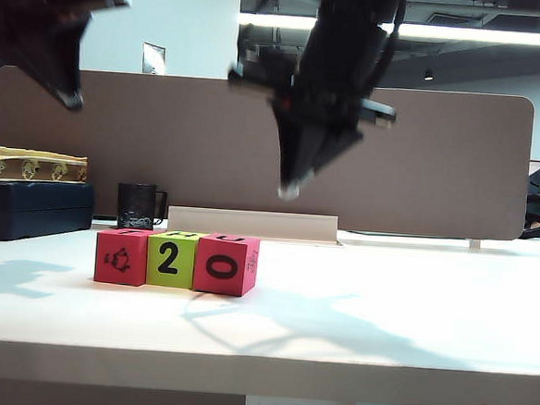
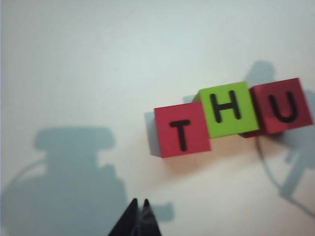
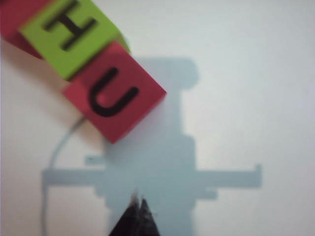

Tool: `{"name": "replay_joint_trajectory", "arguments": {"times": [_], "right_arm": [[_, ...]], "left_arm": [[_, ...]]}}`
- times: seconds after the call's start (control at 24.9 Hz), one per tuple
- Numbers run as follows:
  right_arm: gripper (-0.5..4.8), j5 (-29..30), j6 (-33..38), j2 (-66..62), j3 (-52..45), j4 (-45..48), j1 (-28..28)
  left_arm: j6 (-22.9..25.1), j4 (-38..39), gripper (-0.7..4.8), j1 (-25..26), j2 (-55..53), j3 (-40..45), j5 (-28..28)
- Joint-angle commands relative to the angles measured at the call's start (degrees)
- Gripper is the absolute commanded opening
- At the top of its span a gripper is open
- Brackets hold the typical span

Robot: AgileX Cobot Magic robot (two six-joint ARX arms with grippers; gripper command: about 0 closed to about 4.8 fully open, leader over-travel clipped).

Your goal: Select the appropriate blocks from the scattered letter blocks on the table and arrange them in a row to spell out "THU".

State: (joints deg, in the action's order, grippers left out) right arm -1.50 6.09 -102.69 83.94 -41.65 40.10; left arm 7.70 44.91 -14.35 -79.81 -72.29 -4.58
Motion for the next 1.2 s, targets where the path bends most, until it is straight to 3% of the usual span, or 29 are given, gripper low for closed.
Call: {"name": "replay_joint_trajectory", "arguments": {"times": [0.04,0.36,0.48,0.8,1.2], "right_arm": [[-0.02,0.4,-0.1,-2.7,0.1,1.6,-0.4],[-0.02,1.7,1.0,-7.1,0.1,11.9,-0.9],[-0.02,1.6,1.3,-7.8,0.2,12.6,-1.5],[-0.02,2.5,1.6,-10.4,0.1,13.1,-2.4],[-0.02,4.7,3.2,-10.8,0.2,20.2,-2.3]], "left_arm": [[-0.1,-1.8,-0.06,0.7,-3.0,0.0,0.1],[0.4,-4.8,-0.06,1.3,-13.9,0.0,-0.5],[0.2,-4.8,-0.06,1.2,-12.5,-0.3,-3.6],[0.2,-4.4,-0.06,1.7,-11.3,-0.4,-3.2],[0.2,-3.8,-0.06,1.7,-11.3,-0.4,-3.2]]}}
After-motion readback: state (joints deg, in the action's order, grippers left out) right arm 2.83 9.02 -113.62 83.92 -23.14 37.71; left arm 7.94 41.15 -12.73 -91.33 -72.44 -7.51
